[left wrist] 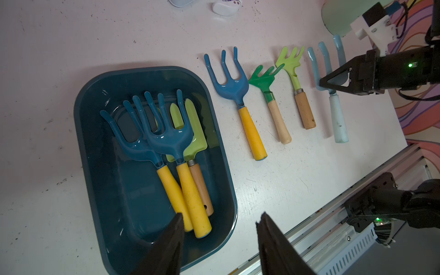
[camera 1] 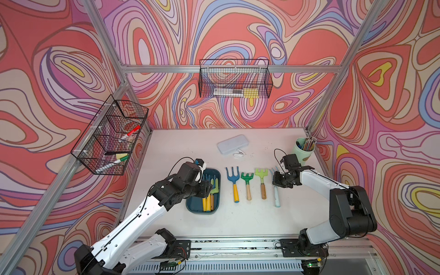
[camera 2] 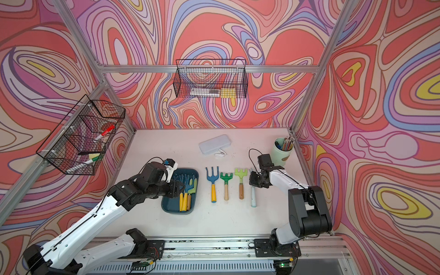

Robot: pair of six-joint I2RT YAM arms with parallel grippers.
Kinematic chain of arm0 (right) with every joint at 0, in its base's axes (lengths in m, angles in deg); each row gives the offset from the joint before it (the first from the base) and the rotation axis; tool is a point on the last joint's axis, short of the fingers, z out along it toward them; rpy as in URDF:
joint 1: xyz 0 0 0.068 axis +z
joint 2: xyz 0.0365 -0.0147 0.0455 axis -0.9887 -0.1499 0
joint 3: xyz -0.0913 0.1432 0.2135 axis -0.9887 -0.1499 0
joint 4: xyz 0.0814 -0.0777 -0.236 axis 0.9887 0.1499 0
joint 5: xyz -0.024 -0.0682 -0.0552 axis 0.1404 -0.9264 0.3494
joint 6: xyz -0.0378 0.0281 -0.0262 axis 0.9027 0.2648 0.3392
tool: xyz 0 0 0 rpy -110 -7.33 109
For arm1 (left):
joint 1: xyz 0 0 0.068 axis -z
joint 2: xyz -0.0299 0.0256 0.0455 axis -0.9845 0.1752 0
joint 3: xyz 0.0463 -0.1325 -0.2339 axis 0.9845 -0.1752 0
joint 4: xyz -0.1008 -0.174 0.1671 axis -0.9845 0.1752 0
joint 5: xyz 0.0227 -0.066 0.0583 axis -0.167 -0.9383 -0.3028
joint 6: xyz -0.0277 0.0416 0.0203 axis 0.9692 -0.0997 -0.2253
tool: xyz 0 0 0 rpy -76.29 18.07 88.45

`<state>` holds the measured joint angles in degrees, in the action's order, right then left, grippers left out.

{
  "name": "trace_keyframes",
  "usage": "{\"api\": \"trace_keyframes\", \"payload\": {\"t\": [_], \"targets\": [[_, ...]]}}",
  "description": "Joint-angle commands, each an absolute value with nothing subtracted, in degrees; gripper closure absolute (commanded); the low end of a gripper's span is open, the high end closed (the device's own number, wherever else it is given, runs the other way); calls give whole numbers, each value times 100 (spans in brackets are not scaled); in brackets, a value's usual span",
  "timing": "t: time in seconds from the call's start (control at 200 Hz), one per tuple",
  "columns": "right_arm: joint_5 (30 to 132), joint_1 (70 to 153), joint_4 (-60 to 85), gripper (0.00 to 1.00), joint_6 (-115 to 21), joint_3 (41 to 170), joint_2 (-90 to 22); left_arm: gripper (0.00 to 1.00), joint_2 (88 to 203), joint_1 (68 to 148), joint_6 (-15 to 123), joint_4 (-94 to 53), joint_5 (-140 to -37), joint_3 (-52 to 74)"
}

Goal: Take the hand rake out of the storage box
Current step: Place the rake at the center of the board.

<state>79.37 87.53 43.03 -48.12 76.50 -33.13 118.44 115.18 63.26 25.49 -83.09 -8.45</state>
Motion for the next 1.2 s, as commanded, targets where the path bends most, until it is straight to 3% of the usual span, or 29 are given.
{"api": "trace_keyframes", "payload": {"t": [0.0, 0.441, 0.941, 1.197], "targets": [[7994, 8713, 4172, 92, -4662, 7618, -3473, 47, 11849, 11471, 6352, 2621, -8230, -884], [7937, 8633, 4418, 89, -4458, 7998, -4051, 48, 11702, 11454, 6330, 2691, -8162, -934], [7829, 8518, 4721, 66, -4286, 8133, -4274, 47, 11704, 11428, 6305, 2710, -8136, -922], [7555, 8420, 4804, 66, -4537, 8073, -4315, 48, 11629, 11424, 6321, 2742, -8100, -945]]}}
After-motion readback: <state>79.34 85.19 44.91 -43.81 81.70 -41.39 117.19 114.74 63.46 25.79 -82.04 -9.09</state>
